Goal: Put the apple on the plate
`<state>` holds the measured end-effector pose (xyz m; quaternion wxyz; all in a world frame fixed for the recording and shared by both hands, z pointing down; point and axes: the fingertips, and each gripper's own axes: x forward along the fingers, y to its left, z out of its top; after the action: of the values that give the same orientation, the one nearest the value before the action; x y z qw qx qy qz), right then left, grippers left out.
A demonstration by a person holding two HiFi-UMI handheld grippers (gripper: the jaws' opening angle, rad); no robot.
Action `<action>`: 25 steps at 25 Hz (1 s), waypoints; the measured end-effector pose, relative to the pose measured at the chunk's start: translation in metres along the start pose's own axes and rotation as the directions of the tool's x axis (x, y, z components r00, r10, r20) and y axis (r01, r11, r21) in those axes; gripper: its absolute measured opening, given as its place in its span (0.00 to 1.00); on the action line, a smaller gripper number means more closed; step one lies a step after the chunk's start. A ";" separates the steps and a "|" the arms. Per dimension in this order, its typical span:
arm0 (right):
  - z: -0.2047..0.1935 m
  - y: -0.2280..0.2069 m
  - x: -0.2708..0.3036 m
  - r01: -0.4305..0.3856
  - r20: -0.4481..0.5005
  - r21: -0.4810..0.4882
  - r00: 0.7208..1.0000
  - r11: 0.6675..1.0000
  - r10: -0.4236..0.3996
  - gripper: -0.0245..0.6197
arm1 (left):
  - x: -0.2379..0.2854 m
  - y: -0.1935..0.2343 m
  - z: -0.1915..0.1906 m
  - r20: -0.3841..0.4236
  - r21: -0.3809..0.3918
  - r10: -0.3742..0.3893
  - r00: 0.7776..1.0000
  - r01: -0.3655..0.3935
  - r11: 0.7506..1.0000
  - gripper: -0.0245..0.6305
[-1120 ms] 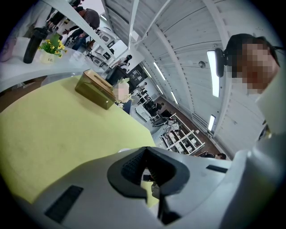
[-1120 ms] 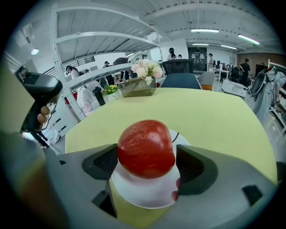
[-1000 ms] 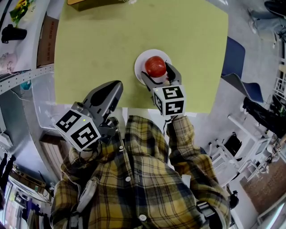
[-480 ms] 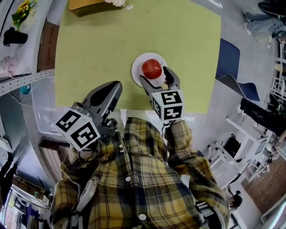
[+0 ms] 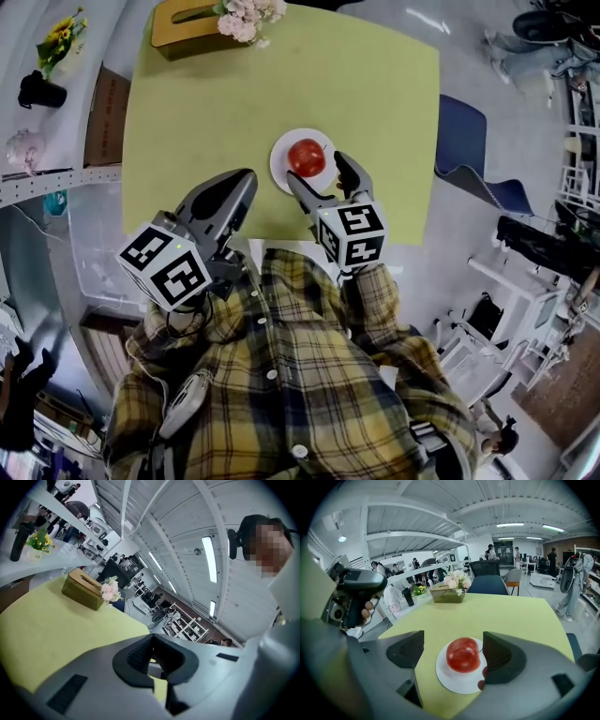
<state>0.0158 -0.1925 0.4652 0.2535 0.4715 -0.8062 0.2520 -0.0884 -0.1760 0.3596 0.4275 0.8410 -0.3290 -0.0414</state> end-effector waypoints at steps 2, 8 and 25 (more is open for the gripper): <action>0.011 0.004 -0.007 -0.003 0.031 -0.004 1.000 1.000 0.003 0.62 | 0.000 -0.007 0.006 0.008 0.019 -0.013 1.000 0.013 1.000 0.05; 0.047 0.024 -0.032 -0.057 0.129 -0.012 0.990 0.998 0.058 0.62 | 0.001 -0.026 0.031 0.043 0.080 -0.051 0.998 0.048 0.996 0.05; 0.139 0.063 -0.126 -0.176 0.429 -0.042 0.886 0.984 0.176 0.32 | 0.019 -0.082 0.066 0.093 0.190 -0.185 0.978 0.165 0.968 0.05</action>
<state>-0.0099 -0.1756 0.2695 0.0456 0.4402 -0.8818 0.1627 -0.0545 -0.1986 0.2605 0.3253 0.8986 -0.2787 -0.0953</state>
